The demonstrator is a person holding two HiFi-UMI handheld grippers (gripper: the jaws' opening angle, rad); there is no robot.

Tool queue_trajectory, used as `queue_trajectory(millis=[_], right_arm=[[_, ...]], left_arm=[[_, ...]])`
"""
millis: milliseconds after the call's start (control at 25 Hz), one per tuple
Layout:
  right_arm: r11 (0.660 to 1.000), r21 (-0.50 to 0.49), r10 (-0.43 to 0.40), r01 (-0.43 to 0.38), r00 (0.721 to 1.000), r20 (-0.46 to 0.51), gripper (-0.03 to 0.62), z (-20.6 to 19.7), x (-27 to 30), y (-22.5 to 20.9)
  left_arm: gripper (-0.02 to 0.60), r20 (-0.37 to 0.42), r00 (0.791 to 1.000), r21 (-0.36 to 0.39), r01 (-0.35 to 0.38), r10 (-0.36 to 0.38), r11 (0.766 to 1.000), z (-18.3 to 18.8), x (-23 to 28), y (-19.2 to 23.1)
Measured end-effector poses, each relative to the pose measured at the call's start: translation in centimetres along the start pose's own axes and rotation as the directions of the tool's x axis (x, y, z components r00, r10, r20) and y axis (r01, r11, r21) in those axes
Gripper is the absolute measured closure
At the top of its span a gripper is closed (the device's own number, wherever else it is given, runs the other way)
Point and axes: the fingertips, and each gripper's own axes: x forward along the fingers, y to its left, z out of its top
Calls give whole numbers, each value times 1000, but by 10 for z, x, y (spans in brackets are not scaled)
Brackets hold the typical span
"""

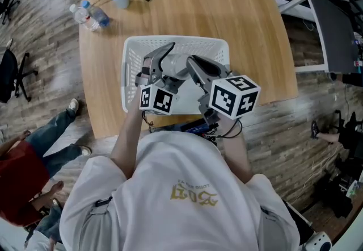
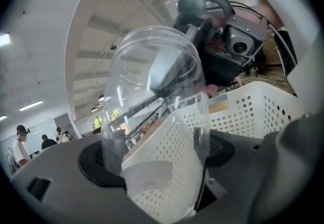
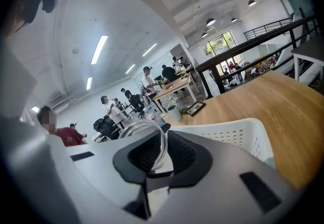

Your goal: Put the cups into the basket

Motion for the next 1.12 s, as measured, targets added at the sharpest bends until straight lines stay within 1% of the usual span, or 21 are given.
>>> queue_trajectory(millis=[200,320,400,600,800,960,1120], right_arm=[[998,-37,-45,44,999,-8,553,-2,3,-3],[998,-35,-60,59,998,-14,556,-4,4,-7],[998,-28,-63,63,998,-21,556,-6,5,-10],[996,-40,-79,77,996,-40,556,-10,8,-14],[996,-34,-84,83,995,-49,559,-14,10,-17],[995,-24,-94,92,994,-59,559,-15,12,-24],[993,-25,-119,118,991,-61,559,-14,8,-32]], left_arm=[[156,-21,1000,3,8,-8,1000,-5,1,-1],[148,-45,998,3,34,-34,999,-8,3,-4],[146,-52,997,-9,58,-59,998,-10,3,-7],[143,-77,987,-30,142,-144,989,-17,-1,-19],[143,-102,979,-27,172,-174,985,-23,-3,-22],[143,-141,967,-28,209,-211,978,-31,-5,-25],[143,-168,963,-31,207,-210,978,-35,-7,-25]])
